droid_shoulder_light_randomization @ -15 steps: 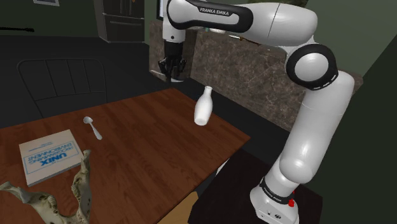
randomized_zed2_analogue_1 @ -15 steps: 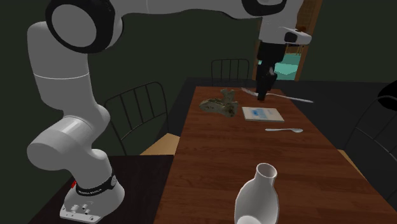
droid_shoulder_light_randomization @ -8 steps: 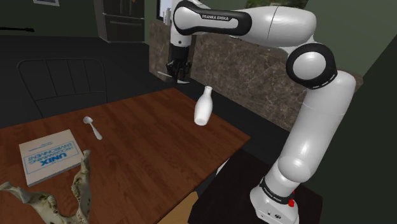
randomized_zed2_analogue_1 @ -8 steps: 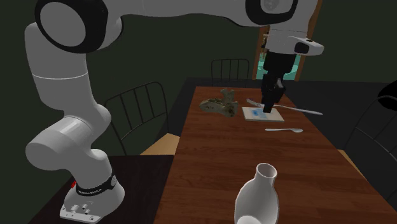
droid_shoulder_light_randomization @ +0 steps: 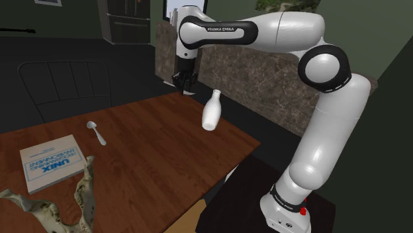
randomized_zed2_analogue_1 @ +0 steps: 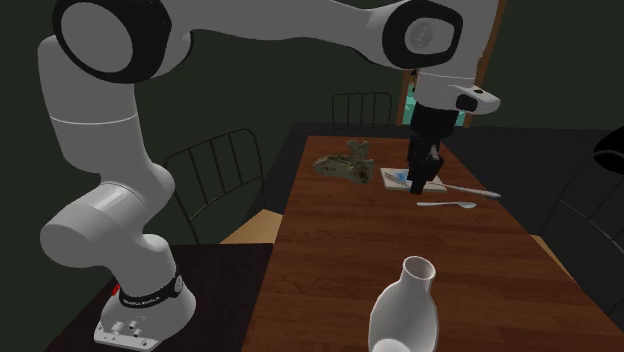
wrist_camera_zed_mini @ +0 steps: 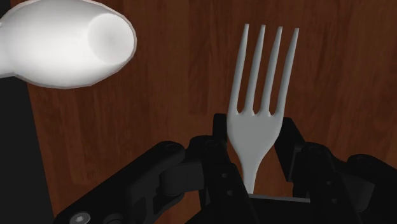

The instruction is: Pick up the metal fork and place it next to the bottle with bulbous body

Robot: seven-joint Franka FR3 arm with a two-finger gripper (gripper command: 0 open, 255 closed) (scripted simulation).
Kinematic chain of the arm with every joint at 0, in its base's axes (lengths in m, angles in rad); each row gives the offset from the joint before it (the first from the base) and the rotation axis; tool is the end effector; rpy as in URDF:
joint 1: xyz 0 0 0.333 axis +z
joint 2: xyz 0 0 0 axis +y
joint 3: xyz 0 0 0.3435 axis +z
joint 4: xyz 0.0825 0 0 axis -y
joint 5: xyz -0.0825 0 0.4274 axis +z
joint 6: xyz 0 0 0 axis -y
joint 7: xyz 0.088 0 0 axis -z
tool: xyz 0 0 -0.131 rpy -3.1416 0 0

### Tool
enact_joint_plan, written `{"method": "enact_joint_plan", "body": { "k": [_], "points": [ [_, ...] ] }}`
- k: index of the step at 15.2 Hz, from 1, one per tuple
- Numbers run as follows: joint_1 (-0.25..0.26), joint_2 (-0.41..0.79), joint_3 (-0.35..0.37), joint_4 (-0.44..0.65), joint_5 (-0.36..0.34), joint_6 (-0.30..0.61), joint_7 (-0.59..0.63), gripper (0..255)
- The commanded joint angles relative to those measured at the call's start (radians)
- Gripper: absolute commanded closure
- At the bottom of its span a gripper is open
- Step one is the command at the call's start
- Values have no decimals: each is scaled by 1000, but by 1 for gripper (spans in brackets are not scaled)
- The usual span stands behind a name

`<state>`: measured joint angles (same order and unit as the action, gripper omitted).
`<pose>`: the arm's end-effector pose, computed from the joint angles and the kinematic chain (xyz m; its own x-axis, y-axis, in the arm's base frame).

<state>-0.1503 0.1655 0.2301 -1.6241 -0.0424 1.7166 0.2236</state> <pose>0.6495 0.0383 0.5115 0.9883 -0.1378 -0.0659 -0.1369 -0.9904 0.0189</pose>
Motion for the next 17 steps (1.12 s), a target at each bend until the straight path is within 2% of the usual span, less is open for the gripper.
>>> {"method": "enact_joint_plan", "body": {
  "k": [1, 17],
  "points": [
    [-1, -2, -1, -32, 0, 31, -1, 255],
    [-1, 36, -4, -200, -11, 235, 8, 255]
  ]
}}
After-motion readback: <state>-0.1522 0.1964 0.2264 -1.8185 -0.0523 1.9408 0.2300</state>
